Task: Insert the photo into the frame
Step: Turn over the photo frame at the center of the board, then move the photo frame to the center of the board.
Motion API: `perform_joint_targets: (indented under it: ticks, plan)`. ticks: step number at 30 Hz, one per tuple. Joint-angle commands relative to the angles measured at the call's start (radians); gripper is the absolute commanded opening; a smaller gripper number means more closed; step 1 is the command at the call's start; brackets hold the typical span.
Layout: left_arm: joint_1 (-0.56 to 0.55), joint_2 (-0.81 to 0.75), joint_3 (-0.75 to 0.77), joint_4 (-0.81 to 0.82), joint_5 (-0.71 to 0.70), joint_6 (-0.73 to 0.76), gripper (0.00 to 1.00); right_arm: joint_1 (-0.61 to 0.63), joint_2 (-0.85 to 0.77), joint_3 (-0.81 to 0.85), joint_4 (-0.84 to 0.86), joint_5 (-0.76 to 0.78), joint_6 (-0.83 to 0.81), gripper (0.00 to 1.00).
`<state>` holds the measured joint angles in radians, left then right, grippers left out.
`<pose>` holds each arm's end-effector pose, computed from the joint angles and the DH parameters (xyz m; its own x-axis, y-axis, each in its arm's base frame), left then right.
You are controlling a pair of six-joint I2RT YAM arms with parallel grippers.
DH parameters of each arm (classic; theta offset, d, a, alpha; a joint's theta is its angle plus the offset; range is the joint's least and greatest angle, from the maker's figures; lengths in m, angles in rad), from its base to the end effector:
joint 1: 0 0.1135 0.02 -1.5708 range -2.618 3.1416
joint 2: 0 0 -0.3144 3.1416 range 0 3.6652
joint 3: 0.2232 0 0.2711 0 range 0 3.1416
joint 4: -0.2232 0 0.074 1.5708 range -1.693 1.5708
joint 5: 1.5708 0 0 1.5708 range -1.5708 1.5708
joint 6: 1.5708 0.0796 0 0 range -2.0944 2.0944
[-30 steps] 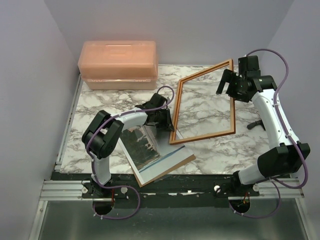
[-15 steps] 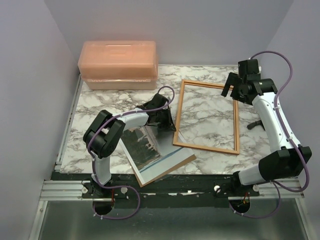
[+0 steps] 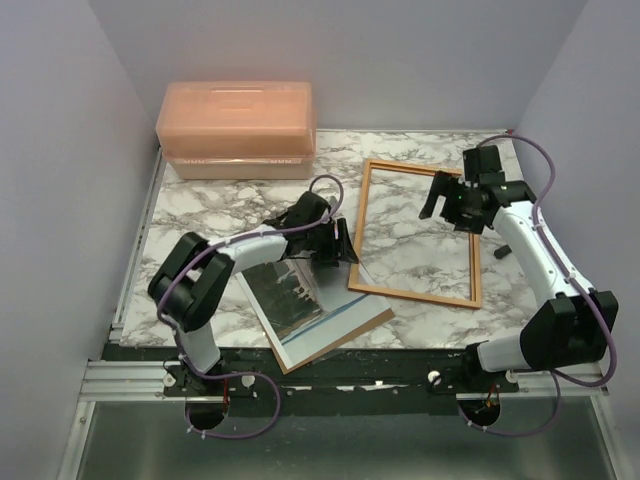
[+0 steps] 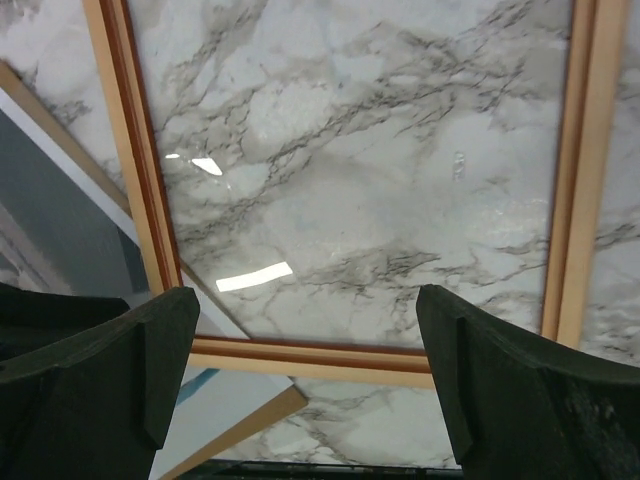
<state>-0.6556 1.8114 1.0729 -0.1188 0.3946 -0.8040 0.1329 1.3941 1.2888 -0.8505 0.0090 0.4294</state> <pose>0.3201 -0.2848 0.1737 -0.9647 -0.0967 -0.2448 0.0973 0.7332 -0.6730 0.3198 0.0420 0.3294 -0.7891 0.3145 -0.5276 0.2213 0.9468 0.2335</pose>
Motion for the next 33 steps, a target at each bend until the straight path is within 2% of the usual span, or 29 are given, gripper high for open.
perform_joint_targets:
  ticks: [1, 3, 6, 11, 15, 21, 25, 28, 31, 33]
  plan:
    - [0.024, -0.218, -0.089, 0.084, -0.017, 0.012, 0.71, 0.053, 0.031, -0.064, 0.105, -0.144, 0.038, 1.00]
    - [0.045, -0.295, -0.138, 0.103, -0.018, 0.008, 0.77, 0.106, 0.056, -0.082, 0.130, -0.129, 0.061, 1.00]
    - [0.084, -0.414, -0.213, 0.126, -0.012, -0.002, 0.79, 0.206, 0.108, -0.098, 0.179, -0.102, 0.106, 0.98]
    - [0.140, -0.613, -0.339, 0.140, -0.026, 0.015, 0.80, 0.361, 0.236, -0.074, 0.232, -0.051, 0.163, 0.89]
    - [0.145, -0.760, -0.363, 0.006, -0.110, 0.094, 0.86, 0.450, 0.366, -0.013, 0.230, 0.011, 0.186, 0.85]
    - [0.146, -0.857, -0.364, -0.214, -0.262, 0.146, 0.87, 0.537, 0.509, 0.041, 0.238, 0.090, 0.214, 0.71]
    - [0.146, -0.842, -0.389, -0.258, -0.307, 0.155, 0.85, 0.583, 0.591, 0.074, 0.228, 0.153, 0.224, 0.56]
    - [0.146, -0.801, -0.415, -0.251, -0.302, 0.153, 0.82, 0.602, 0.635, 0.099, 0.201, 0.199, 0.226, 0.30]
    - [0.136, -0.752, -0.435, -0.230, -0.291, 0.146, 0.78, 0.609, 0.626, 0.098, 0.192, 0.221, 0.229, 0.12]
    - [0.117, -0.718, -0.436, -0.218, -0.296, 0.144, 0.76, 0.609, 0.602, 0.094, 0.195, 0.223, 0.229, 0.06]
